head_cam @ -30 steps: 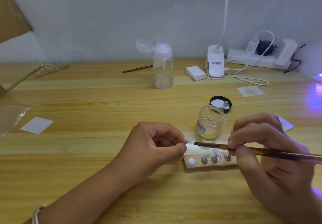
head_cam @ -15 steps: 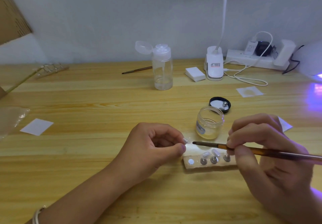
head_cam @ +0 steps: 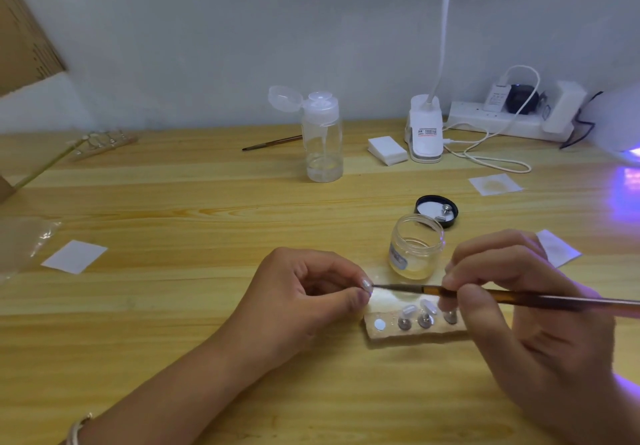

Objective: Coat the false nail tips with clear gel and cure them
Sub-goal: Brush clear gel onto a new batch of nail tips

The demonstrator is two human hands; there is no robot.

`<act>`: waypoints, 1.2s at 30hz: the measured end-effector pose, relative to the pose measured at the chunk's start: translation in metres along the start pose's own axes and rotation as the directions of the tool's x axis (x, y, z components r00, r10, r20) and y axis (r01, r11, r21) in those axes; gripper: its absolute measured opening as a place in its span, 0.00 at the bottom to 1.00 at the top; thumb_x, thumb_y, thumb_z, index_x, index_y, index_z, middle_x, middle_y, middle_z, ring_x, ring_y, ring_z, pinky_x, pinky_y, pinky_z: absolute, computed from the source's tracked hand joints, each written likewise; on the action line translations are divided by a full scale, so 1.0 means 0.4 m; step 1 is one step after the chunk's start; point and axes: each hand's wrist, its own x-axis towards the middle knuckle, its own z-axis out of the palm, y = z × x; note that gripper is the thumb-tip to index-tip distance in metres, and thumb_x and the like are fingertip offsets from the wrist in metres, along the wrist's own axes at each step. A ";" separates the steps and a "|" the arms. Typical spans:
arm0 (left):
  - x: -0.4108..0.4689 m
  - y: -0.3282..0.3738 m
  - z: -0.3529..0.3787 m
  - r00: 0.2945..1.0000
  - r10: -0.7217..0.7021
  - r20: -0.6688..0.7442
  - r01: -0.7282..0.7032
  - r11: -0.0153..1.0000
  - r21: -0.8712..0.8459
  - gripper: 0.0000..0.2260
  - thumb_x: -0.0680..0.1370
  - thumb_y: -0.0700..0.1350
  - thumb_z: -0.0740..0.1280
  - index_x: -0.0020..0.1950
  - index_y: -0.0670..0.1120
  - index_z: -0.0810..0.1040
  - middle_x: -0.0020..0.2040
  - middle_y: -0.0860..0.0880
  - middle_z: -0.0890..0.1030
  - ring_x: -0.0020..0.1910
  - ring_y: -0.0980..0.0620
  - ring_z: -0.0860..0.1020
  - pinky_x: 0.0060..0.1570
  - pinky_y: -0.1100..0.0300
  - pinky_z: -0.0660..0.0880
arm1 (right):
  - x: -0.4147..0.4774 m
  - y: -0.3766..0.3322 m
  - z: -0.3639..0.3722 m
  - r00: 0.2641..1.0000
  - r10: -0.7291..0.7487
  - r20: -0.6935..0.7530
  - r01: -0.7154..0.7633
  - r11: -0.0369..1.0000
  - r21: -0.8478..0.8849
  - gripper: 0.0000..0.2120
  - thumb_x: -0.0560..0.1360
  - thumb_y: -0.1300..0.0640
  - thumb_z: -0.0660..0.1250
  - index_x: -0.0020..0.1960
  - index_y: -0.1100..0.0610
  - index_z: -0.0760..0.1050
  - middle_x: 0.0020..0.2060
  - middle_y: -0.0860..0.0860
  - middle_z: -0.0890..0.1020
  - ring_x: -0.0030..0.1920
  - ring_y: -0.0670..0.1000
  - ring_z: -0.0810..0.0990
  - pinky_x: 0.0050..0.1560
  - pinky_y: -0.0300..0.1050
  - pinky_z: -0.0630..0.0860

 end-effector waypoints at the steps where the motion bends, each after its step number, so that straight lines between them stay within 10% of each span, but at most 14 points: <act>1: -0.001 0.000 0.000 1.000 -0.003 -0.003 0.003 1.000 0.004 0.05 0.71 0.38 0.76 0.41 0.48 0.86 0.40 0.48 0.86 0.38 0.56 0.82 0.40 0.66 0.77 | 0.001 0.002 0.002 1.000 0.005 0.005 -0.004 1.000 -0.017 0.08 0.77 0.54 0.64 0.42 0.57 0.76 0.37 0.50 0.81 0.44 0.53 0.79 0.43 0.57 0.72; 36: -0.003 0.010 0.004 1.000 -0.018 -0.007 0.019 0.999 0.027 0.06 0.71 0.35 0.76 0.40 0.46 0.86 0.37 0.48 0.86 0.35 0.58 0.80 0.37 0.68 0.75 | 0.005 -0.004 0.001 0.997 0.070 0.039 -0.071 0.997 0.030 0.07 0.73 0.58 0.61 0.40 0.57 0.76 0.38 0.47 0.78 0.42 0.55 0.78 0.39 0.56 0.73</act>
